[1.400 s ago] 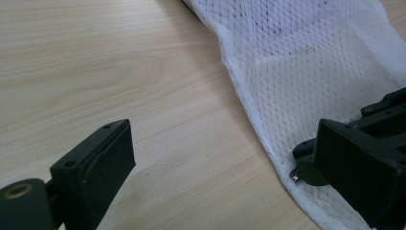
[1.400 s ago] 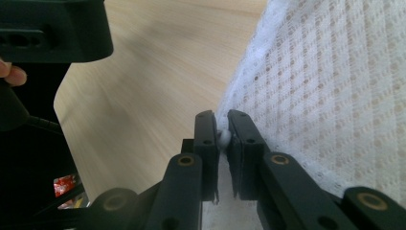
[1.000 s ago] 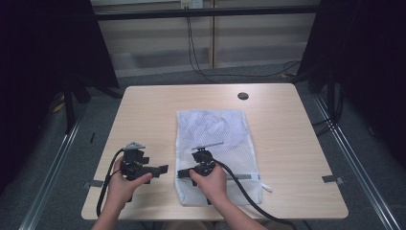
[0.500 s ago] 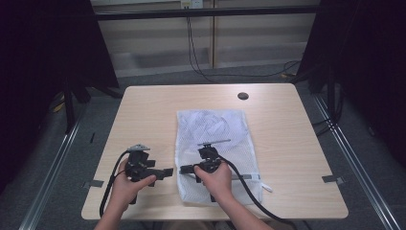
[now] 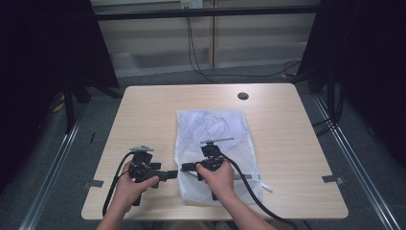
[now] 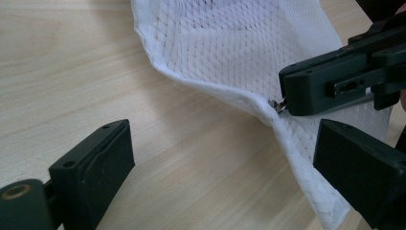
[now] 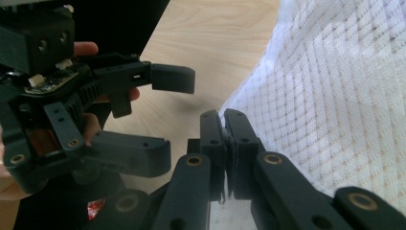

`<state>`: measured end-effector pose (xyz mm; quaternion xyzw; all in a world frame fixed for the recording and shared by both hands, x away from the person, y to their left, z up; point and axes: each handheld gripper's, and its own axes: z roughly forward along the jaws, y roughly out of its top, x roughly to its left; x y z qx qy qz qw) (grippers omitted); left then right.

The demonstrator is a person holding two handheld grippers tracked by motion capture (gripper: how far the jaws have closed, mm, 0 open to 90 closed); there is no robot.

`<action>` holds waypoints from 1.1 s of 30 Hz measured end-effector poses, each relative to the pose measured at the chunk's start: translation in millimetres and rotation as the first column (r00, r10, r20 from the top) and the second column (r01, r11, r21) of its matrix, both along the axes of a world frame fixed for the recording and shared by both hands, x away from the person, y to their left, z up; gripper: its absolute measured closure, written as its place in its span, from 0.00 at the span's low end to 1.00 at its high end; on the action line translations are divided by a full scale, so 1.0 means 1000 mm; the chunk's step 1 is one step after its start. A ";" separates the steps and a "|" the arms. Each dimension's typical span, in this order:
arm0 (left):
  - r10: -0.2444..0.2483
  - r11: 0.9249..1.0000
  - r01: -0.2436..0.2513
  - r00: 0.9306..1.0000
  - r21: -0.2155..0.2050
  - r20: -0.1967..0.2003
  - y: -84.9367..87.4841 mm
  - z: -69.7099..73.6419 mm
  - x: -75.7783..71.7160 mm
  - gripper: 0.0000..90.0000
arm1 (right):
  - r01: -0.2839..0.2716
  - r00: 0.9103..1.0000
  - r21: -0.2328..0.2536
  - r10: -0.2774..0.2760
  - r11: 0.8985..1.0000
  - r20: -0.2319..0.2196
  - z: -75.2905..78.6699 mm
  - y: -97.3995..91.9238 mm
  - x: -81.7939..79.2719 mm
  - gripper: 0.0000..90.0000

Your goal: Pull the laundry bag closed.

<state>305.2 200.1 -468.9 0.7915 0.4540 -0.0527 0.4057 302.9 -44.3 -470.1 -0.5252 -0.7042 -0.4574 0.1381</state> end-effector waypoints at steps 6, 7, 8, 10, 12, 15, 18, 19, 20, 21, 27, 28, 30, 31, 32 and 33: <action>-0.025 1.000 0.025 1.000 -0.012 -0.007 -0.005 -0.001 -0.001 0.07 | 0.001 1.000 0.002 -0.001 1.000 0.002 0.001 -0.001 0.000 0.97; -0.025 1.000 0.025 1.000 -0.013 -0.014 -0.006 -0.001 -0.001 0.07 | 0.002 1.000 0.002 -0.002 1.000 0.001 0.001 -0.001 0.000 0.97; -0.027 1.000 0.027 0.999 -0.016 -0.019 -0.006 -0.002 -0.001 0.07 | 0.003 1.000 0.002 -0.003 1.000 0.001 0.002 -0.001 0.000 0.97; -0.033 0.999 0.033 0.999 -0.030 -0.031 -0.008 -0.003 -0.001 0.07 | 0.004 1.000 0.004 -0.004 1.000 -0.001 0.002 -0.001 0.000 0.97; -0.045 0.998 0.043 0.998 -0.036 -0.037 -0.009 -0.003 -0.001 0.08 | 0.001 1.000 -0.002 -0.001 1.000 0.010 0.002 -0.002 0.000 0.97; -0.047 0.998 0.045 0.998 -0.052 -0.042 -0.010 -0.003 -0.001 0.10 | 0.006 1.000 0.001 -0.006 1.000 0.006 0.003 -0.003 0.000 0.97; -0.053 0.996 0.049 0.997 -0.080 -0.058 -0.013 -0.004 -0.001 0.10 | 0.010 1.000 0.000 -0.010 1.000 0.008 0.003 -0.003 0.000 0.97; -0.058 0.995 0.053 0.997 -0.081 -0.059 -0.014 -0.005 -0.001 0.11 | 0.012 1.000 0.002 -0.012 1.000 0.010 0.004 -0.004 0.000 0.97; -0.068 0.995 0.063 0.996 -0.080 -0.059 -0.014 -0.006 -0.001 0.13 | 0.012 1.000 -0.001 -0.012 1.000 0.014 0.005 -0.005 0.000 0.97; -0.068 0.995 0.063 0.996 -0.083 -0.060 -0.015 -0.006 -0.002 0.13 | 0.012 1.000 -0.001 -0.012 1.000 0.014 0.005 -0.005 0.000 0.97; -0.078 0.994 0.072 0.994 -0.087 -0.073 -0.020 -0.008 -0.002 0.18 | 0.010 1.000 0.001 -0.010 1.000 0.016 0.006 -0.006 0.001 0.97; -0.074 0.993 0.067 0.994 -0.093 -0.076 -0.020 -0.008 -0.002 0.18 | 0.013 1.000 -0.001 -0.013 1.000 0.023 0.006 -0.006 0.001 0.97; -0.086 0.993 0.079 0.993 -0.088 -0.080 -0.021 -0.009 -0.002 0.18 | 0.015 1.000 0.004 -0.015 1.000 0.020 0.006 -0.007 0.001 0.97; -0.086 0.993 0.078 0.993 -0.089 -0.082 -0.021 -0.009 -0.002 0.18 | 0.015 1.000 0.004 -0.015 1.000 0.020 0.006 -0.007 0.001 0.97; -0.089 0.992 0.081 0.992 -0.091 -0.088 -0.022 -0.010 -0.002 0.18 | 0.015 1.000 0.004 -0.015 1.000 0.022 0.006 -0.007 0.001 0.97; -0.085 0.993 0.077 0.993 -0.085 -0.087 -0.023 -0.010 -0.003 0.19 | 0.015 1.000 0.005 -0.015 1.000 0.020 0.007 -0.007 0.001 0.97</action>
